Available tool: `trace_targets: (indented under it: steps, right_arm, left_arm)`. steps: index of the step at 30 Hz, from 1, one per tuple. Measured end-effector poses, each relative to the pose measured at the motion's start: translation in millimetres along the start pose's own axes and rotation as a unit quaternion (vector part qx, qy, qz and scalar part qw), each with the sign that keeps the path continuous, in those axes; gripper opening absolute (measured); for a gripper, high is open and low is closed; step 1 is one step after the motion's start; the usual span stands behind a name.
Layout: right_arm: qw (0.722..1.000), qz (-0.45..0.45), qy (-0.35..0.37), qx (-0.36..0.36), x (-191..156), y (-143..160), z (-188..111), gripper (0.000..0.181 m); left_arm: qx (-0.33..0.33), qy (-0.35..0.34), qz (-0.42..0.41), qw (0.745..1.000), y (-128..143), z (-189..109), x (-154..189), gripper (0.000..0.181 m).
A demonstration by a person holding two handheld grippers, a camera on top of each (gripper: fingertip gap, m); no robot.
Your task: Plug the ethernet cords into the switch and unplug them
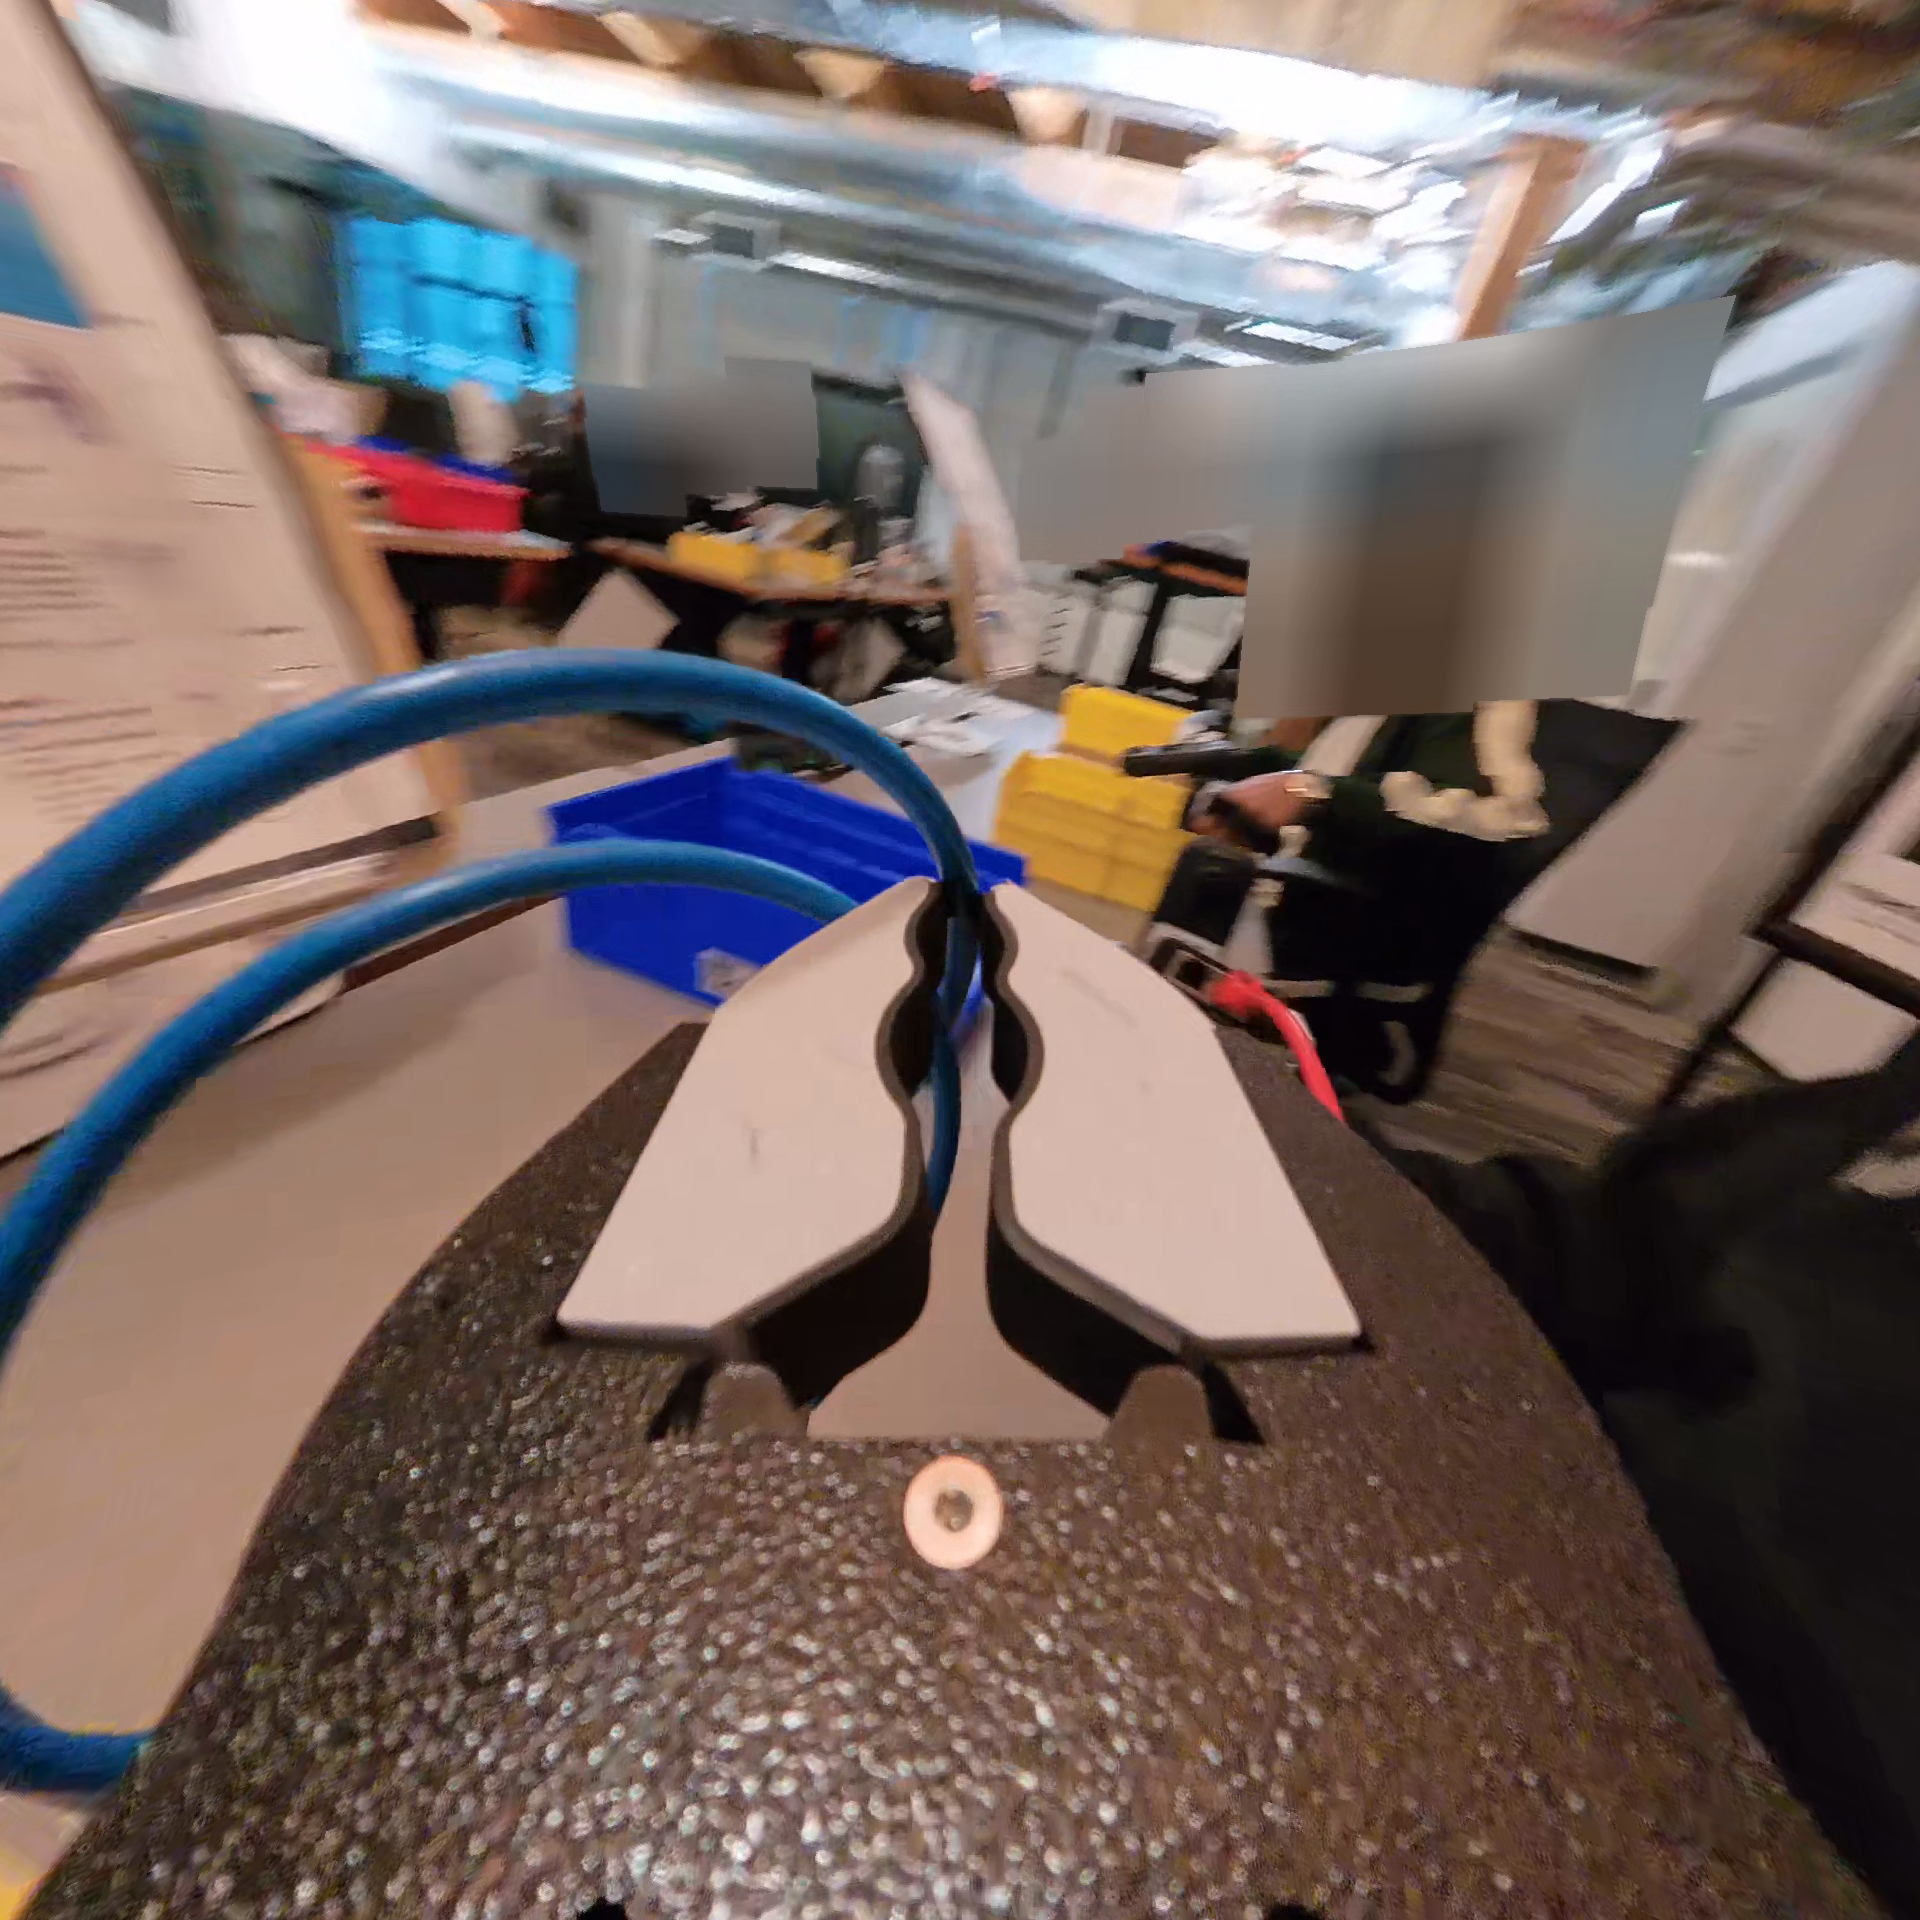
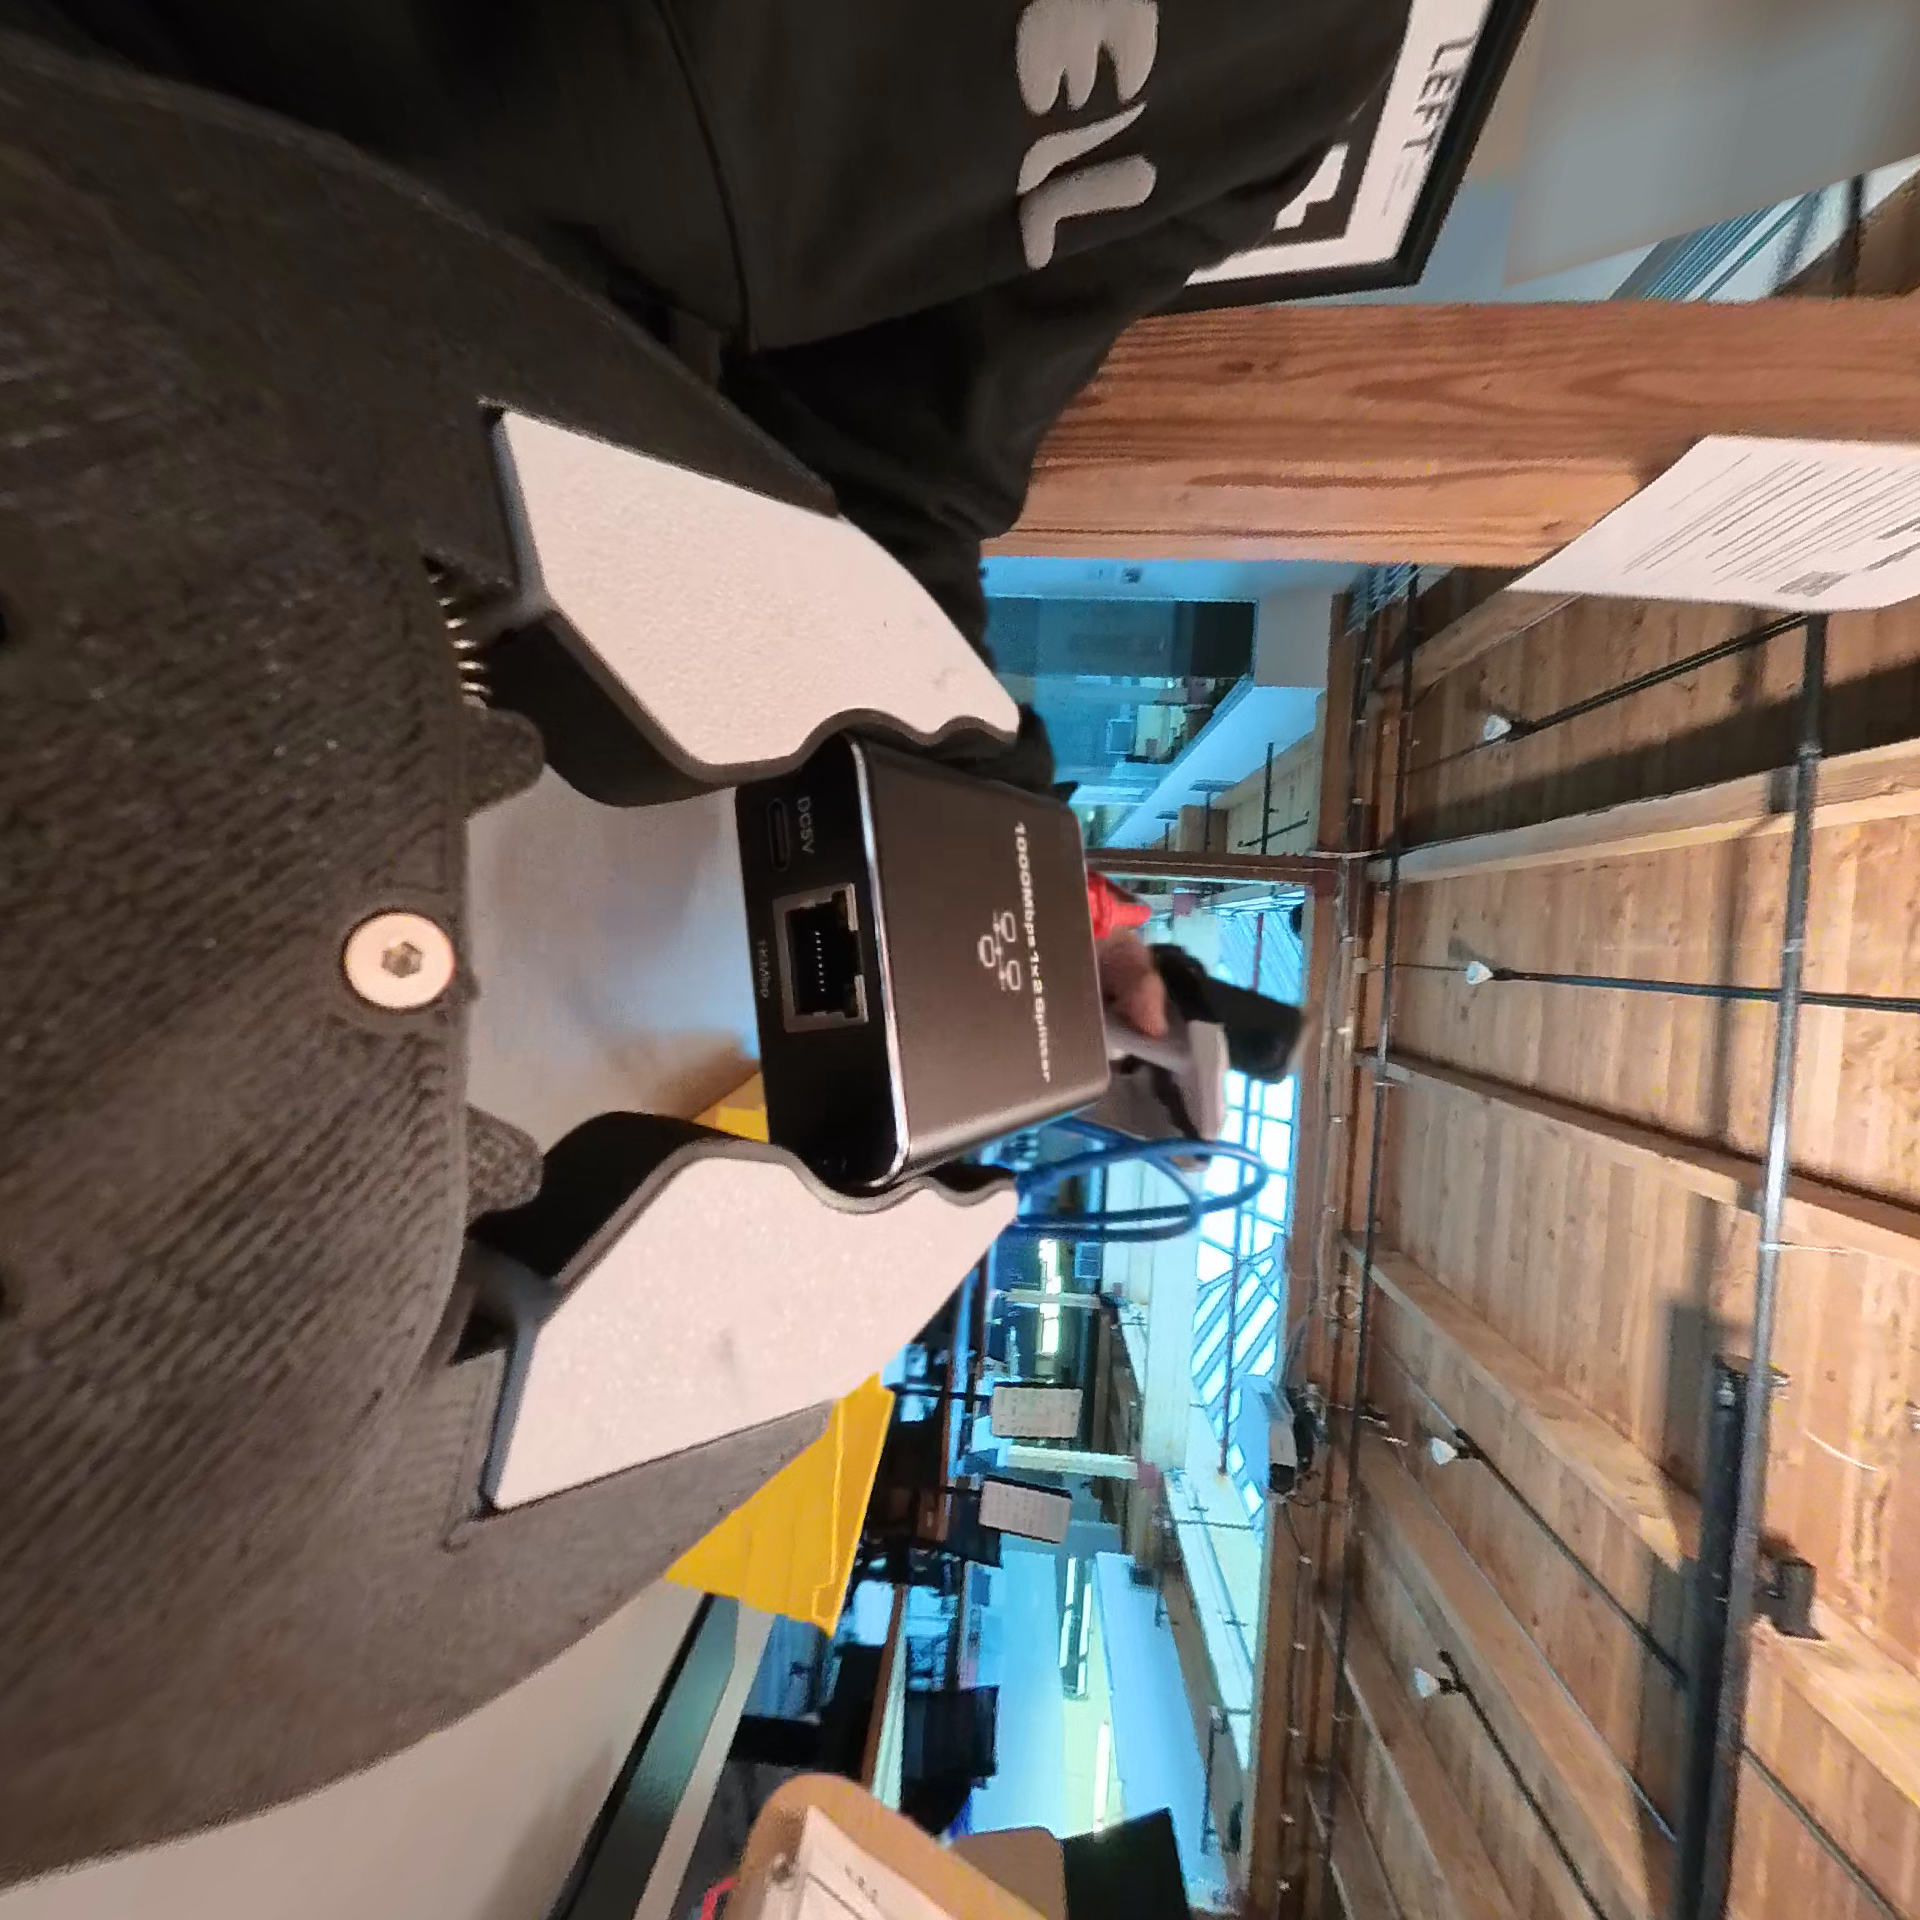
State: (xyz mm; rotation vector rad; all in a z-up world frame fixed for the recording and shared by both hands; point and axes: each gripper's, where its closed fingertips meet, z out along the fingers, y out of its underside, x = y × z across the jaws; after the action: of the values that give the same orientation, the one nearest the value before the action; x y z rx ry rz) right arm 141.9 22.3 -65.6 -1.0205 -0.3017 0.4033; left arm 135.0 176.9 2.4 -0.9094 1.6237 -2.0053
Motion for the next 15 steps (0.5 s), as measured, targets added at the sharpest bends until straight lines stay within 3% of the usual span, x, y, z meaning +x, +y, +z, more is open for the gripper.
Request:
trace_targets:
  steps: [5,9,11,15]
  right_arm:
    - [1.000,-0.006,-0.014,0.026,-6.4,-18.7,-18.3,0.075]
    - [1.000,-0.004,-0.015,0.026,-6.4,-19.1,-21.8,0.075]
    - [1.000,-0.006,-0.016,0.017,-6.9,-16.3,-22.1,0.075]
    - [1.000,-0.005,-0.004,0.006,-2.0,-12.5,-22.4,0.075]
  left_arm:
    - [0.042,0.126,-0.014,0.991,25.4,41.4,29.5,0.005]
    - [0.107,0.210,-0.088,0.968,48.1,35.9,31.7,0.006]
    - [0.107,0.203,-0.108,0.967,67.3,25.8,28.7,0.006]
    - [0.003,0.131,-0.096,0.987,121.9,1.5,25.3,0.005]
